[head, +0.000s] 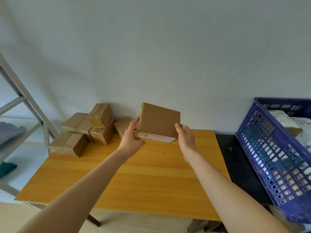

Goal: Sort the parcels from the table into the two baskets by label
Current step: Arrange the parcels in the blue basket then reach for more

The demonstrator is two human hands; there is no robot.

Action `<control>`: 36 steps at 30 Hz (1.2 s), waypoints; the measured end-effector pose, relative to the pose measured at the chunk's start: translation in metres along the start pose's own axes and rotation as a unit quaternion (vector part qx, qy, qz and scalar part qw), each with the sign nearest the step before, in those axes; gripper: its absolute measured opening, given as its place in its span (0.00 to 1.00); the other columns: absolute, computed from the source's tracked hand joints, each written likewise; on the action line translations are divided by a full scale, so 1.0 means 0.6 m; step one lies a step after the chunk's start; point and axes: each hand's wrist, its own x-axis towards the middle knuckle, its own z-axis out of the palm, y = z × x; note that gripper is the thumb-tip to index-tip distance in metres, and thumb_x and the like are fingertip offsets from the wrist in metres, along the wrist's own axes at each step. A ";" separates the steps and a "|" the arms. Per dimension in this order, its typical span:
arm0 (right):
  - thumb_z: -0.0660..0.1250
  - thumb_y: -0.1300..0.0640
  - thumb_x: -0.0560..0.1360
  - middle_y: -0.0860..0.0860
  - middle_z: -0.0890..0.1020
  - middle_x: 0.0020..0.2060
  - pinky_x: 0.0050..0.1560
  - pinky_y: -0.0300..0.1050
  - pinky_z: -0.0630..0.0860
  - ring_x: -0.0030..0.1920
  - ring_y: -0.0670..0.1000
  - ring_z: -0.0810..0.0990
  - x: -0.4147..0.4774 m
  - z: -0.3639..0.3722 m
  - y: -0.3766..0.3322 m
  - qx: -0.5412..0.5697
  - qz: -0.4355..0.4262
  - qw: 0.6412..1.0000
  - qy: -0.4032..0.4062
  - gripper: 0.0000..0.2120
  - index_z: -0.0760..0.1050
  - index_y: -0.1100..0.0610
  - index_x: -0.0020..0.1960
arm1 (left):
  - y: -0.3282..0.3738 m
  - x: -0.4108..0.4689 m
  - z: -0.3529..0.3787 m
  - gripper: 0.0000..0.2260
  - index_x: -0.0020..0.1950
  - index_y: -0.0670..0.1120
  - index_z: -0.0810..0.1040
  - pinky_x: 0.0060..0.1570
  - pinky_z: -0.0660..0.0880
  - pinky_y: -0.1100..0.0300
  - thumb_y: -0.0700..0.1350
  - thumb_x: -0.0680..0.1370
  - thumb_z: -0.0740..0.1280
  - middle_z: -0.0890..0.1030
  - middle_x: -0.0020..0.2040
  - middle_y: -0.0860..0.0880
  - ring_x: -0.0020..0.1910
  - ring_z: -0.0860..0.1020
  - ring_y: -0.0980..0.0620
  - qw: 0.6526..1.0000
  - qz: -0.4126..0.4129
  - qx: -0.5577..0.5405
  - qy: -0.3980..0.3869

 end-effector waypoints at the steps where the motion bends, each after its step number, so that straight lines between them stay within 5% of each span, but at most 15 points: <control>1: 0.58 0.47 0.82 0.47 0.72 0.58 0.56 0.42 0.65 0.58 0.46 0.69 -0.008 -0.005 -0.004 0.003 -0.002 1.000 -0.008 0.20 0.69 0.57 0.69 | 0.002 -0.008 -0.003 0.41 0.74 0.64 0.57 0.55 0.78 0.54 0.31 0.72 0.70 0.71 0.65 0.52 0.64 0.71 0.51 1.000 -0.003 0.004 0.004; 4: 0.58 0.44 0.81 0.47 0.72 0.57 0.56 0.43 0.66 0.58 0.47 0.70 -0.028 -0.012 -0.013 0.007 0.000 1.000 -0.015 0.21 0.68 0.56 0.68 | 0.015 -0.026 -0.009 0.42 0.70 0.68 0.58 0.59 0.77 0.44 0.35 0.71 0.74 0.71 0.65 0.49 0.64 0.71 0.49 1.000 0.005 0.001 0.009; 11: 0.66 0.46 0.77 0.49 0.81 0.50 0.43 0.37 0.71 0.50 0.44 0.78 -0.064 -0.007 -0.036 0.027 -0.021 0.998 -0.047 0.17 0.71 0.54 0.61 | 0.049 -0.033 -0.023 0.40 0.75 0.59 0.59 0.55 0.79 0.51 0.39 0.71 0.75 0.75 0.62 0.51 0.61 0.76 0.51 0.997 0.031 -0.072 0.010; 17: 0.72 0.51 0.74 0.47 0.79 0.52 0.37 0.37 0.78 0.50 0.44 0.80 -0.085 0.021 -0.042 0.059 -0.045 0.993 -0.087 0.28 0.62 0.43 0.68 | 0.050 -0.035 -0.055 0.31 0.70 0.58 0.66 0.50 0.81 0.54 0.45 0.72 0.75 0.76 0.59 0.51 0.57 0.79 0.50 0.991 0.051 -0.123 0.026; 20: 0.74 0.52 0.72 0.47 0.78 0.57 0.41 0.41 0.81 0.53 0.46 0.81 -0.097 0.046 -0.036 0.068 -0.056 0.991 -0.098 0.29 0.66 0.48 0.69 | 0.054 -0.037 -0.067 0.25 0.66 0.59 0.70 0.50 0.81 0.47 0.52 0.71 0.73 0.78 0.57 0.49 0.54 0.80 0.48 0.980 0.040 -0.193 0.037; 25: 0.75 0.53 0.71 0.46 0.79 0.55 0.46 0.44 0.82 0.53 0.47 0.82 -0.109 0.081 -0.033 0.059 -0.083 0.992 -0.080 0.28 0.66 0.51 0.66 | 0.067 -0.044 -0.078 0.19 0.62 0.57 0.73 0.50 0.81 0.46 0.47 0.74 0.73 0.78 0.55 0.50 0.53 0.80 0.46 0.968 0.059 -0.234 0.064; 28: 0.75 0.52 0.71 0.47 0.80 0.55 0.47 0.44 0.82 0.53 0.47 0.82 -0.114 0.091 -0.037 0.051 -0.095 0.991 -0.076 0.27 0.67 0.52 0.64 | 0.064 -0.046 -0.086 0.24 0.64 0.58 0.70 0.50 0.81 0.46 0.46 0.72 0.74 0.78 0.57 0.47 0.53 0.80 0.46 0.966 0.055 -0.246 0.064; 33: 0.74 0.50 0.72 0.45 0.78 0.54 0.45 0.37 0.80 0.53 0.44 0.80 -0.122 0.109 -0.048 0.002 -0.134 0.989 -0.066 0.24 0.68 0.51 0.64 | 0.046 -0.042 -0.097 0.48 0.76 0.64 0.49 0.55 0.78 0.44 0.43 0.69 0.77 0.80 0.57 0.47 0.56 0.81 0.49 0.944 0.015 -0.329 0.036; 36: 0.71 0.50 0.74 0.43 0.76 0.53 0.44 0.31 0.77 0.53 0.41 0.78 -0.124 0.118 -0.051 -0.029 -0.147 0.987 -0.059 0.19 0.68 0.51 0.62 | 0.039 -0.045 -0.102 0.35 0.69 0.53 0.65 0.55 0.78 0.40 0.48 0.66 0.77 0.81 0.56 0.49 0.55 0.81 0.47 0.946 -0.004 -0.322 0.025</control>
